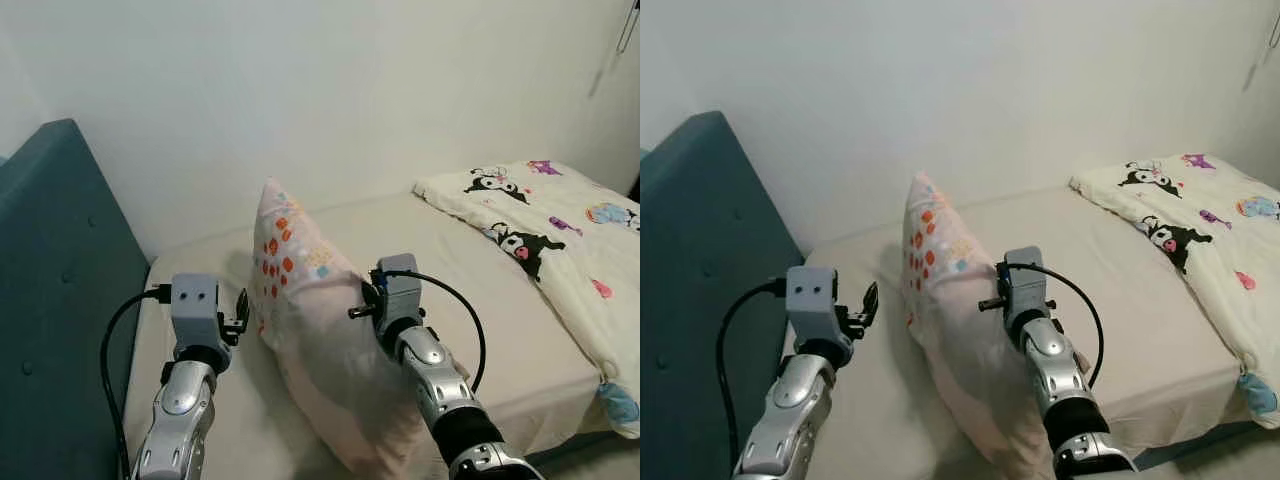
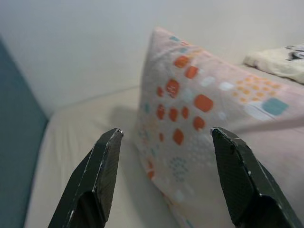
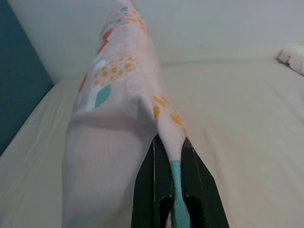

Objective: Clean up the room

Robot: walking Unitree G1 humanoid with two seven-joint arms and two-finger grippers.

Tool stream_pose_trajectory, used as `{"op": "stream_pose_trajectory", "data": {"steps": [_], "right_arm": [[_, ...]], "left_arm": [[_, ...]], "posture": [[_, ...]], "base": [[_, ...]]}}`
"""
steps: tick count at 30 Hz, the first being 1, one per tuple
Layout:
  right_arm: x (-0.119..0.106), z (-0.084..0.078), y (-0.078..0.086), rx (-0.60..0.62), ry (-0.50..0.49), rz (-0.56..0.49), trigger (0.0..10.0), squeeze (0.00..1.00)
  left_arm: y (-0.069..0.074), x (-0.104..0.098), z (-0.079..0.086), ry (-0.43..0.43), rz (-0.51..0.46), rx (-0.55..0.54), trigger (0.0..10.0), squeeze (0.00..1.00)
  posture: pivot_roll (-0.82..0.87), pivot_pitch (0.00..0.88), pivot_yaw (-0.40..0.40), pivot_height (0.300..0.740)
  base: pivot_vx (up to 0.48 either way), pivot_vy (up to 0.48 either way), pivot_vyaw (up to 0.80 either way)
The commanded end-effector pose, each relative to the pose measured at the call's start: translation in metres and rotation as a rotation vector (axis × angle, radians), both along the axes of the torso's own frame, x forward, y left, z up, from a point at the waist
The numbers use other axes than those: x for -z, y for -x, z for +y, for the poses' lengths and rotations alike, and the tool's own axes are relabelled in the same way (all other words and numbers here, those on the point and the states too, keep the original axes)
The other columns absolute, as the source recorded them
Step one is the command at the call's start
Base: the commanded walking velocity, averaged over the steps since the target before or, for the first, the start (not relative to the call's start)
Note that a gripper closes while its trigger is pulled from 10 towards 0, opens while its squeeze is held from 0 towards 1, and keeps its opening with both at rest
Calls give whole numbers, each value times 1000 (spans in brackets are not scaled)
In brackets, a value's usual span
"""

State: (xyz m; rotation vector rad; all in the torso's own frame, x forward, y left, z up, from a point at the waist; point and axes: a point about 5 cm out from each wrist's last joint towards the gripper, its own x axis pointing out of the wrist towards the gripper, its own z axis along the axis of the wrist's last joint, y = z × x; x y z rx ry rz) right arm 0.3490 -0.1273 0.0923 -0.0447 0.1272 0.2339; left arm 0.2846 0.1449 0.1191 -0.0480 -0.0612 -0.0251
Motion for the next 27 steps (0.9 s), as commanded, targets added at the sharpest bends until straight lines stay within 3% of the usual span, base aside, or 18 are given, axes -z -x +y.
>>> {"op": "stream_pose_trajectory", "data": {"steps": [1, 10, 27], "right_arm": [[-7, 3, -2, 4, -29, -46, 10000, 0], [-7, 2, -2, 7, -32, -47, 10000, 0], [-5, 1, -1, 12, -29, -39, 10000, 0]], "left_arm": [[0, 3, 2, -19, 19, -3, 10000, 0], [-2, 3, 3, -80, 36, -32, 10000, 0], [-3, 8, 11, -31, 81, -88, 10000, 0]], "posture": [[-89, 0, 39, 720], [-90, 0, 40, 720], [-90, 0, 45, 720]], "base": [[0, 0, 0], [0, -373, 0], [0, 0, 0]]}}
